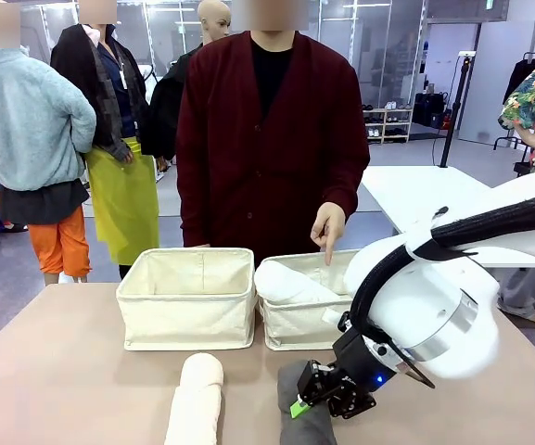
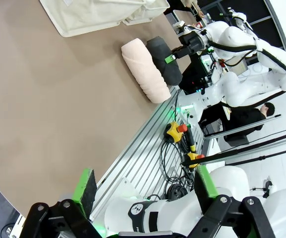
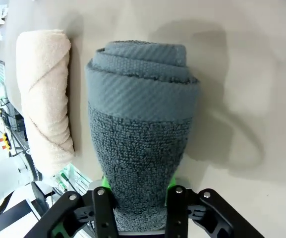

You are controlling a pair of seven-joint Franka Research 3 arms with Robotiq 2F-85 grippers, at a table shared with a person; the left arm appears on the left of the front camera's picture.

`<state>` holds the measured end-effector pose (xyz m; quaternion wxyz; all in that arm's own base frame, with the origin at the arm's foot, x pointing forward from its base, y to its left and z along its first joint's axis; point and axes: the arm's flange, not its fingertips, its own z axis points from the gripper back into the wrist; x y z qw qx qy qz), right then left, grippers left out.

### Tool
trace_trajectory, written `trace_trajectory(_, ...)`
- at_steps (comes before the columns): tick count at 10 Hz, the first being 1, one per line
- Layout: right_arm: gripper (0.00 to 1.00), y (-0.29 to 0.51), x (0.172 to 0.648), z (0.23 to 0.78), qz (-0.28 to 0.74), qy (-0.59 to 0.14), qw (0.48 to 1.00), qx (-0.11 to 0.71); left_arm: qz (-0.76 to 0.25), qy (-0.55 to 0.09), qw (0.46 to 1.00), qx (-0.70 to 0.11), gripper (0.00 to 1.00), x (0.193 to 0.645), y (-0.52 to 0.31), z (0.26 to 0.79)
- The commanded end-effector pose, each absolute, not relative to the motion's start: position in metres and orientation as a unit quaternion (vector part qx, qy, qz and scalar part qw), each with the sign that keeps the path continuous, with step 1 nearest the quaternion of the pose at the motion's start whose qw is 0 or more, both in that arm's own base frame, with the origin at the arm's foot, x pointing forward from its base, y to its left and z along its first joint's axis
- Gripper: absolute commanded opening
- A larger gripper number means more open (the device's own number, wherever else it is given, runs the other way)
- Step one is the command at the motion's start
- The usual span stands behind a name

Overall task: Divide the towels into two baskets.
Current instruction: Pick up one hotel-folded towel from the bottom of the table and place it in the Fabric basket indicated by the person.

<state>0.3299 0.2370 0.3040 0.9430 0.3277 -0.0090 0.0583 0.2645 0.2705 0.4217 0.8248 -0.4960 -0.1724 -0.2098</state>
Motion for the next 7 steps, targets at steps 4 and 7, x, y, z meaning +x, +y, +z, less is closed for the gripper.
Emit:
trace_trajectory(4,0.00,0.231,0.296,0.388,0.154,-0.037,0.958,0.237,-0.217,-0.184,0.818,-0.501,1.00,0.261,0.270,0.423)
trace_trajectory(7,0.00,0.226,0.284,0.436,0.269,-0.025,0.950,0.154,-0.217,-0.184,0.818,-0.501,1.00,0.261,0.270,0.423)
